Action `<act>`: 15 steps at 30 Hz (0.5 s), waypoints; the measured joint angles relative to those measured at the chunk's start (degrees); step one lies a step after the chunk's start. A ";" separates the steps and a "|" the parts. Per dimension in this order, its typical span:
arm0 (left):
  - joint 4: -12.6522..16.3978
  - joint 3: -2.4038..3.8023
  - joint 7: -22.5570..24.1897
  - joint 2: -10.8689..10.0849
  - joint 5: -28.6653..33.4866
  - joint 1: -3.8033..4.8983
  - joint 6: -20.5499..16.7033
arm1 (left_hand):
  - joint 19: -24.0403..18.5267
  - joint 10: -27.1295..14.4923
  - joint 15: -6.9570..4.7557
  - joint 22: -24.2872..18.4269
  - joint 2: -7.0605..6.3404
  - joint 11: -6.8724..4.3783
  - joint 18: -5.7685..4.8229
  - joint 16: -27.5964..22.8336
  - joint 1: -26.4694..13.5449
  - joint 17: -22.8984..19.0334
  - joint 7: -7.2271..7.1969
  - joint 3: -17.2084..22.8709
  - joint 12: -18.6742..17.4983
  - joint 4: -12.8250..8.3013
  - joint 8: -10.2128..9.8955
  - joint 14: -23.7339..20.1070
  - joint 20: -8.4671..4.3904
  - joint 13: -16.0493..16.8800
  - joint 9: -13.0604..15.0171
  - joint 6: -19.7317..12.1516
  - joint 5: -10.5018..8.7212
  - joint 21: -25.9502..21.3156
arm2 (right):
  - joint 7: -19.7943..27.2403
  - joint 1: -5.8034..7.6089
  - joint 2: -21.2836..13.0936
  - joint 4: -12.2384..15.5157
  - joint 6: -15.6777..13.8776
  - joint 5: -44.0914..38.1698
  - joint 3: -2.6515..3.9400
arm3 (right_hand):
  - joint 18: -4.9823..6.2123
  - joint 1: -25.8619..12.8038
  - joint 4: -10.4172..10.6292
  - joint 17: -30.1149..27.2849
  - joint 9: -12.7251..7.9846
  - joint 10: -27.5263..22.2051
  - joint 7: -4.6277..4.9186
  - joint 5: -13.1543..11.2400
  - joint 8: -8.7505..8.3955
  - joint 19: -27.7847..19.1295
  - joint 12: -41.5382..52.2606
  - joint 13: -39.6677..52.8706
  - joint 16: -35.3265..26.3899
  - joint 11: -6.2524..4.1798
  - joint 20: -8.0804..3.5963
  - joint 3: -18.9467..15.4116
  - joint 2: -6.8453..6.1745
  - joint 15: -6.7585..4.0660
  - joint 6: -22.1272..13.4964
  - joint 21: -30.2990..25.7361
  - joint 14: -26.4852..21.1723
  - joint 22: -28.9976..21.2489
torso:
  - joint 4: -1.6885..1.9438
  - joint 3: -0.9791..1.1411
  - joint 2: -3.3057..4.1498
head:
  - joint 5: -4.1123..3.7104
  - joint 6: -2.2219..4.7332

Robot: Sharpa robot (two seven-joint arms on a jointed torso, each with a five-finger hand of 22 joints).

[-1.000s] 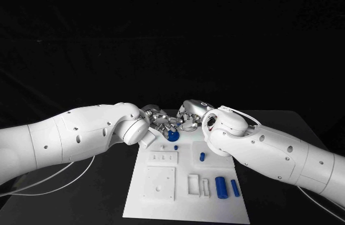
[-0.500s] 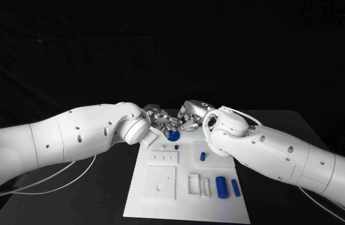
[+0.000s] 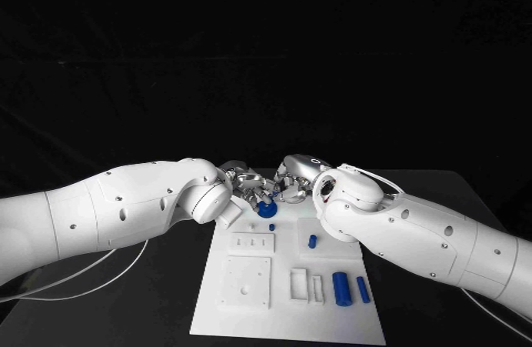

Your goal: Assemble the parts on the task board

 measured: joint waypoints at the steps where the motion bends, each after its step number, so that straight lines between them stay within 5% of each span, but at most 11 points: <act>1: 0.01 0.00 -0.01 -0.01 -0.06 0.00 -0.01 | 0.19 0.10 -0.03 0.14 0.03 -0.10 -0.02 0.60 -0.04 0.21 0.00 -0.14 0.85 -0.15 0.00 0.02 -0.18 0.18 0.28 0.01 -0.03 0.16 | 0.02 0.00 -0.02 0.02 -0.01 0.00 -0.01 | 0.00 0.00 0.00 0.00 0.00 0.00 0.00 0.00 0.00 0.00 0.00 0.00 0.00 0.00 0.00 0.00 0.00 0.00 0.00 0.00 0.00 0.00 | 0.00 0.00 0.00 | 0.00 0.00; 10: 0.18 0.04 -0.06 -0.14 -0.83 0.01 -0.01 | 0.80 0.28 -0.68 1.70 -0.46 -0.74 -0.06 5.05 -0.75 1.39 -0.09 0.18 6.16 -0.93 0.25 0.30 -0.79 0.82 0.29 0.26 0.92 0.66 | 0.40 -0.03 -0.31 0.07 -0.37 0.19 -0.08 | 0.01 -0.85 1.12 -0.39 0.00 0.00 -0.35 0.40 0.12 0.00 -0.71 -0.48 -0.59 0.00 0.00 -0.96 -0.86 0.00 -0.49 -0.28 0.00 0.00 | 0.01 0.02 0.02 | 0.02 -0.04; 13: 0.18 0.07 -0.05 -0.22 -1.12 0.04 -0.11 | 0.89 0.19 -0.88 2.17 -0.57 -0.83 -0.07 5.74 -0.86 1.44 -0.09 0.68 7.07 -1.43 0.24 0.13 -0.88 0.82 0.28 0.26 1.44 0.75 | 0.68 -0.05 -0.52 0.04 -0.66 0.36 -0.11 | 0.01 -1.99 2.41 -0.76 0.17 -0.88 0.22 0.50 0.55 0.00 -1.76 -1.19 -1.12 0.24 0.00 -1.93 -1.97 0.00 -2.72 -0.83 0.00 -0.01 | 0.01 0.03 0.02 | 0.04 -0.07; 15: 0.09 0.07 -0.05 -0.35 -1.40 0.04 -0.32 | 1.20 0.27 -1.23 2.45 -0.91 -1.17 -0.06 6.52 -1.19 1.70 -0.10 0.65 8.40 -1.84 0.22 0.41 -1.19 1.21 0.28 0.27 1.56 1.11 | 0.94 -0.07 -0.77 0.03 -0.98 0.59 -0.13 | 0.01 -2.87 3.56 -1.16 0.13 -1.49 0.92 -0.11 0.62 -0.04 -2.80 -2.04 -1.68 0.84 0.04 -5.54 -2.94 0.23 -5.71 -1.56 0.00 -0.01 | 0.01 0.03 0.02 | 0.04 -0.07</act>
